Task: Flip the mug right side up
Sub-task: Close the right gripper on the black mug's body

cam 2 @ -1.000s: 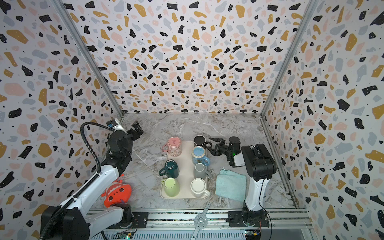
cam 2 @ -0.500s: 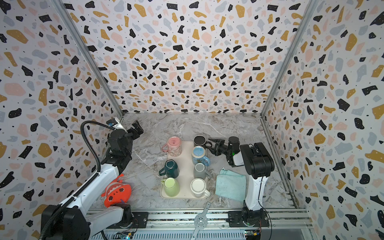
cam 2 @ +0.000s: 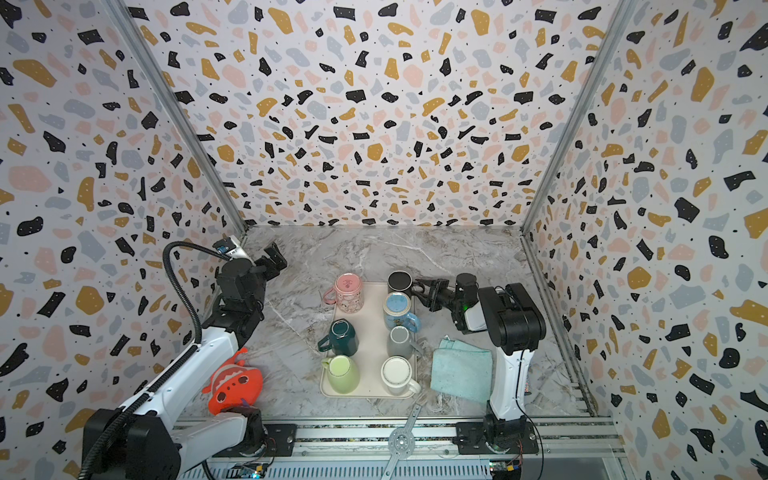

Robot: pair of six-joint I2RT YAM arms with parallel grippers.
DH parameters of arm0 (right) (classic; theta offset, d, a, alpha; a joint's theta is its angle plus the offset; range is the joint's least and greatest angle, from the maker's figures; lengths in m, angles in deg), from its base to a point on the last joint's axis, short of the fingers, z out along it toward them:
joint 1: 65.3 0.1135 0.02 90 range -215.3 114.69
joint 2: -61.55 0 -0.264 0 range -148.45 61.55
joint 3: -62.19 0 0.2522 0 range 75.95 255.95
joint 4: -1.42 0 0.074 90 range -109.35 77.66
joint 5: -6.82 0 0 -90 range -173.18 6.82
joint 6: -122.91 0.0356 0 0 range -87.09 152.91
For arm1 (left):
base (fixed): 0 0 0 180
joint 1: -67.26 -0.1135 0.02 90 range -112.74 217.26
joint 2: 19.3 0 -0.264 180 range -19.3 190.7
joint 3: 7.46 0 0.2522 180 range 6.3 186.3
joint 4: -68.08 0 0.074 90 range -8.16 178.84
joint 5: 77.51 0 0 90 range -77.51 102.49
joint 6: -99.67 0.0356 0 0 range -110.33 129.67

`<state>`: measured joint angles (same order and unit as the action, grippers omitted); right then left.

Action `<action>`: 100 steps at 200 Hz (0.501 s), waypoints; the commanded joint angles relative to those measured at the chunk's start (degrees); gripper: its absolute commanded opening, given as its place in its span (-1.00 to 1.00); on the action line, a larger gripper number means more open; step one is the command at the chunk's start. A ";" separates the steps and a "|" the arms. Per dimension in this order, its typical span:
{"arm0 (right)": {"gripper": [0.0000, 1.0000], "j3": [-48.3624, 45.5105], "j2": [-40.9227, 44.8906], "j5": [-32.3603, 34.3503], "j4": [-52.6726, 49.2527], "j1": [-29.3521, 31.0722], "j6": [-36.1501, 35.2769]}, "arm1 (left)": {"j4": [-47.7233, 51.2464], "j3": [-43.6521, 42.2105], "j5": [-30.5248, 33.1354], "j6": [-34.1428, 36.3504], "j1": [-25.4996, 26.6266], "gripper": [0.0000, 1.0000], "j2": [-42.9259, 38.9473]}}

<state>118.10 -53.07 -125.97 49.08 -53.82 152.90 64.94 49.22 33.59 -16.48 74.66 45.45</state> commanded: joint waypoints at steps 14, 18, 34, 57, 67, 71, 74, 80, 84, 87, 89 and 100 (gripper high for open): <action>-0.28 0.65 -0.67 1.72 3.78 0.86 13.73 | -1.02 2.26 0.86 0.96 -0.28 1.00 0.38; -0.30 0.70 -0.85 1.74 4.19 0.90 13.94 | -0.96 2.26 0.78 0.98 -0.28 1.00 0.38; -0.36 0.89 -1.37 2.22 5.09 1.42 14.55 | -0.78 2.35 0.89 1.19 -0.28 1.00 0.35; -0.44 1.16 -1.99 3.20 5.84 1.87 15.22 | -0.65 2.43 1.19 1.28 -0.28 1.00 0.38; -0.49 1.33 -2.32 3.72 6.43 2.05 15.52 | -0.63 2.44 1.31 1.39 -0.32 1.00 0.38; -0.50 1.48 -2.58 3.84 6.75 2.13 15.71 | -0.55 2.44 1.31 1.40 -0.28 1.00 0.38; -0.52 1.59 -2.71 3.91 7.01 2.20 15.79 | -0.55 2.44 1.38 1.50 -0.28 1.00 0.38; -0.53 1.88 -3.13 4.23 7.61 2.31 16.07 | -0.50 2.44 1.40 1.59 -0.28 1.00 0.42; -0.55 2.11 -3.41 4.36 7.93 2.40 16.26 | -0.56 2.44 1.40 1.63 -0.28 1.00 0.46; -0.57 2.26 -3.60 4.45 8.22 2.44 16.37 | -0.50 2.44 1.51 1.63 -0.28 1.00 0.47; -0.58 2.35 -3.72 4.51 8.36 2.48 16.41 | -0.45 2.44 1.53 1.67 -0.28 0.99 0.51; -0.63 3.02 -4.56 5.03 9.54 2.66 16.97 | -0.42 2.39 1.61 1.75 -0.30 1.00 0.55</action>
<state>119.61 -55.89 -122.01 56.45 -51.83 153.64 65.13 49.24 34.11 -16.05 74.66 45.78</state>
